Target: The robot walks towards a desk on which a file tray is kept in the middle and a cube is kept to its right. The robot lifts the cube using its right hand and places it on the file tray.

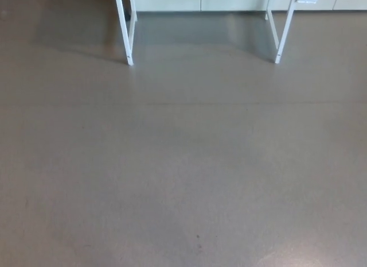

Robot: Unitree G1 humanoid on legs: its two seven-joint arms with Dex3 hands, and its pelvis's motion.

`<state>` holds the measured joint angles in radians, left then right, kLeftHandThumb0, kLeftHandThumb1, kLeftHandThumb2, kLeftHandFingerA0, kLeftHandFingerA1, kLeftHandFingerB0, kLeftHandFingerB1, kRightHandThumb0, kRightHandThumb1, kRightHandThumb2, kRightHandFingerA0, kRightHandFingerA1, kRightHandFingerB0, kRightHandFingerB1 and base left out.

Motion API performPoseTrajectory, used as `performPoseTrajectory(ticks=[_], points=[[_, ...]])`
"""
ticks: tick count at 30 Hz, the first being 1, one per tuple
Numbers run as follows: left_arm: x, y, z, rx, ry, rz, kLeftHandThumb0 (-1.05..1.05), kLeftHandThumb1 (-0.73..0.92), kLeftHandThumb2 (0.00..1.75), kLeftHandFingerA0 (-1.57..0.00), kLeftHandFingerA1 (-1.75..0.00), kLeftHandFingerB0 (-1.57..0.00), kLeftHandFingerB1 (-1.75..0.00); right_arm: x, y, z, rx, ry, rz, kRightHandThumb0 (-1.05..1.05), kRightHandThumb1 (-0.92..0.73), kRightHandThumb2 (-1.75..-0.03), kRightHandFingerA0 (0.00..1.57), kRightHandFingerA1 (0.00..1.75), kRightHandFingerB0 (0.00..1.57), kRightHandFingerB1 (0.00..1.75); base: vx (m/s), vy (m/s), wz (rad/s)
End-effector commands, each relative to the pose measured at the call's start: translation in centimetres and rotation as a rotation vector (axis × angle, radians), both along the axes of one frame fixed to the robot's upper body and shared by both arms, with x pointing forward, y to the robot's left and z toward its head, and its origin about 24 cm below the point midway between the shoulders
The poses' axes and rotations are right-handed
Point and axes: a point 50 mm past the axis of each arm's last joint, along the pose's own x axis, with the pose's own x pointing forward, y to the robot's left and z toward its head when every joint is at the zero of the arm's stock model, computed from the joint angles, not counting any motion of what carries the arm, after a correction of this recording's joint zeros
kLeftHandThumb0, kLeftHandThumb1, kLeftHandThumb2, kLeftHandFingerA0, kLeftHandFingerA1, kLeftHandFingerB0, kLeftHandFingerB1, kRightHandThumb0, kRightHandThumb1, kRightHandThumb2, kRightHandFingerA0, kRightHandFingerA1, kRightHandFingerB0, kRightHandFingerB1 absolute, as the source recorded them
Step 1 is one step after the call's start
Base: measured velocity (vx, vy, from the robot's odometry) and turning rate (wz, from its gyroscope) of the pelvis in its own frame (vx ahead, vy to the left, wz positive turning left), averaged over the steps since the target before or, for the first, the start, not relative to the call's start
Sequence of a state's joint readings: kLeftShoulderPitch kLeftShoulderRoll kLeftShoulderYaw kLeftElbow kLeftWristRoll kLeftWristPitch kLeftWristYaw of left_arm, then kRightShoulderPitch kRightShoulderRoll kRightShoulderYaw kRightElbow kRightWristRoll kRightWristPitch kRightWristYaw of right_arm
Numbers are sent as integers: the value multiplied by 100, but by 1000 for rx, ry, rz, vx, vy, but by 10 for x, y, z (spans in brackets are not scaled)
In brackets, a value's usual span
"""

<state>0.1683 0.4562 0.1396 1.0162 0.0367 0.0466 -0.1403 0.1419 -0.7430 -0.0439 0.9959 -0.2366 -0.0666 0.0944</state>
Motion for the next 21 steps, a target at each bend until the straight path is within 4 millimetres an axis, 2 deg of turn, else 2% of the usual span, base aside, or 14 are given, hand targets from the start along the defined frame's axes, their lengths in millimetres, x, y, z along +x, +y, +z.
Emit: performPoseTrajectory(ticks=[1,3,5,7,8,9,10,11,12,16,17,19,20,21], points=[[6,4,5,-28,-33,-12,-72,62,97,0,-46,0,-23,3,-3,6,22,-18,58,-86,-68,-93,30,51,0,1,-74,9,55],[6,4,6,-36,-39,-18,-72,61,97,0,-45,0,-23,5,-3,7,31,-23,61,-68,-76,-63,30,39,0,0,-70,23,4],[7,3,6,-44,-45,-24,-71,59,96,-2,-48,0,-25,7,-4,8,52,-32,29,-85,-67,-91,22,48,0,2,0,0,0],[7,3,5,-33,-26,-24,-72,58,96,0,-44,-7,-26,9,-4,10,49,-40,39,-68,-75,-62,48,54,0,2,41,96,-4],[8,4,5,-22,-13,-27,-67,77,65,-8,-37,-9,-19,10,-4,10,34,-39,41,-78,-65,-95,57,73,0,11,58,164,-13],[9,4,5,-21,-14,-26,-67,77,65,-8,-37,-9,-19,11,-4,10,33,-42,43,-78,-65,-95,57,73,0,11,109,191,-11],[9,4,4,-7,-3,-41,-71,60,95,-2,-44,-6,-27,12,-4,10,34,-36,40,-70,-74,-63,34,50,0,1,164,257,-17],[10,4,4,-4,1,-52,-67,78,65,-8,-38,-9,-20,12,-4,10,47,-48,24,-70,-73,-62,38,51,0,4,173,295,-21],[10,4,5,-10,-4,-45,-70,59,95,-3,-45,-5,-26,13,-4,9,65,-87,5,-80,-62,-89,31,54,0,5,196,408,-51],[10,5,4,-11,0,-34,-70,59,95,-4,-44,-5,-26,11,-4,7,63,-69,-1,-64,-74,-62,46,52,0,3,200,212,4],[10,5,4,-10,-1,-30,-70,59,96,-1,-48,-3,-28,12,-5,8,70,-64,-13,-70,-64,-93,50,67,0,13,238,65,4],[10,5,4,-9,3,-31,-71,59,96,0,-46,-8,-27,11,-4,9,62,-69,12,-72,-66,-94,46,64,0,11,208,6,7],[10,5,4,-21,-10,-29,-70,59,95,-4,-43,-4,-27,11,-4,8,71,-71,-2,-61,-74,-62,49,53,0,5,210,-58,16],[10,5,4,-15,-3,-36,-70,59,95,-4,-45,-5,-26,11,-4,9,78,-78,-2,-62,-73,-61,39,46,0,6,271,-86,10]])
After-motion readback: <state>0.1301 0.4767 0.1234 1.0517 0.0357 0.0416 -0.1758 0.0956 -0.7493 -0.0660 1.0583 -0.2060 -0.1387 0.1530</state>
